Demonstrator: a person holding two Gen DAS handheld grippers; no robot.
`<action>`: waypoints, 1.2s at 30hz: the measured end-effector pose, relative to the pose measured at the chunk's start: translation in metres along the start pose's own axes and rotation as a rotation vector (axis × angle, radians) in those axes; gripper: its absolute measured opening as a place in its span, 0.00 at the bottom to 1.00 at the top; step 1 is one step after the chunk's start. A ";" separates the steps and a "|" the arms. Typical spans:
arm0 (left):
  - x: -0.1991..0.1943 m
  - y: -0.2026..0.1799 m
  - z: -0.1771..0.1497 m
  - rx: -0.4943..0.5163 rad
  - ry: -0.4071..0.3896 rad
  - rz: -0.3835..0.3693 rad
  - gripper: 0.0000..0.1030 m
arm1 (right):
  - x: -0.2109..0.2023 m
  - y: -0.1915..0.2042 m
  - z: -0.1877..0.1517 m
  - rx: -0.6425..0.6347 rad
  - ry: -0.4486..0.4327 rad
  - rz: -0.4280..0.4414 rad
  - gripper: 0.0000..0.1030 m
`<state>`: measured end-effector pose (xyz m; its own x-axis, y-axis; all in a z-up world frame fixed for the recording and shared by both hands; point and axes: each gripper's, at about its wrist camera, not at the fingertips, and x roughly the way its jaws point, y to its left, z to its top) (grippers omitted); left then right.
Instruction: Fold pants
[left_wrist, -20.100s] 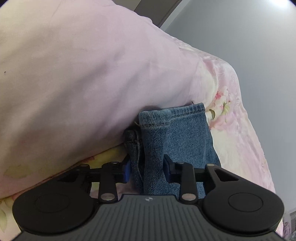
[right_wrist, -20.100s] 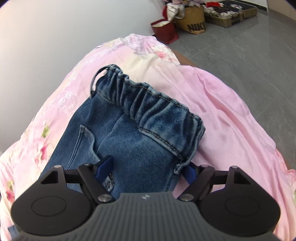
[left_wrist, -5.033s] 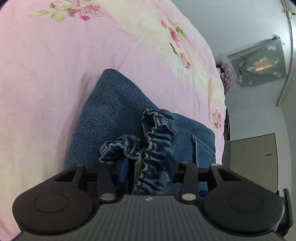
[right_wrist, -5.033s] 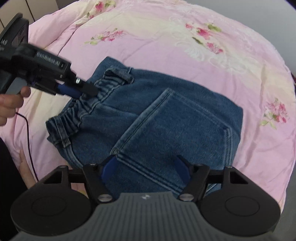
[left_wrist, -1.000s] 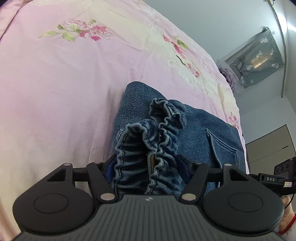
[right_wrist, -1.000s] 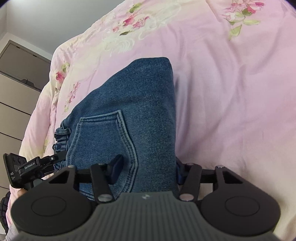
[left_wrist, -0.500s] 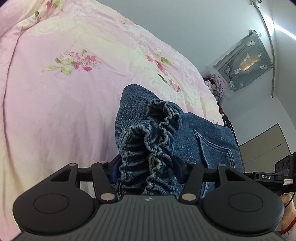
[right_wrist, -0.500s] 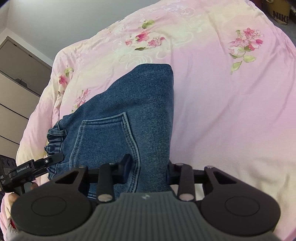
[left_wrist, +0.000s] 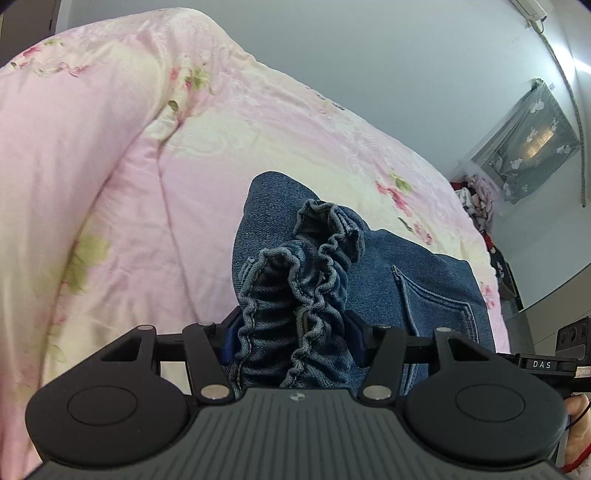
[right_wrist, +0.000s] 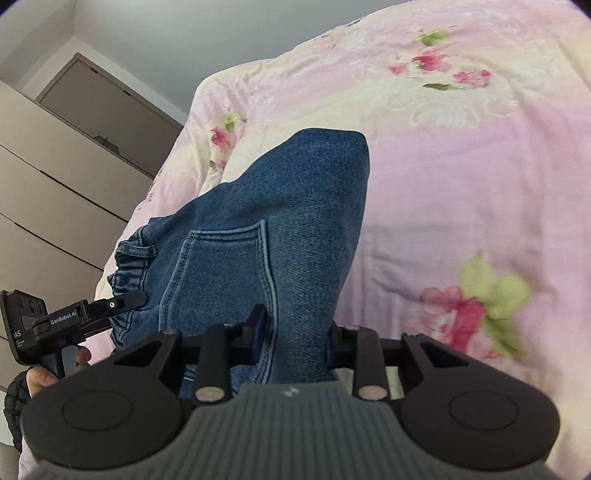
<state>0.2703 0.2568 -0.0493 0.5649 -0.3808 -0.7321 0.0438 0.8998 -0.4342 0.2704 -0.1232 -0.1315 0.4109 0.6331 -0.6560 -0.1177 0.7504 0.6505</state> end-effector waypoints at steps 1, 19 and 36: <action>-0.003 0.009 0.004 0.003 0.005 0.018 0.61 | 0.011 0.005 -0.001 0.008 0.007 0.012 0.25; 0.066 0.114 0.002 -0.037 0.109 0.105 0.64 | 0.149 0.016 0.002 -0.028 0.099 -0.019 0.25; 0.016 0.062 -0.003 0.013 -0.034 0.329 0.76 | 0.118 0.045 0.000 -0.192 0.020 -0.189 0.65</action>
<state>0.2792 0.3057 -0.0898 0.5775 -0.0621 -0.8141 -0.1349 0.9761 -0.1702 0.3140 -0.0148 -0.1797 0.4242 0.4803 -0.7677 -0.2104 0.8768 0.4323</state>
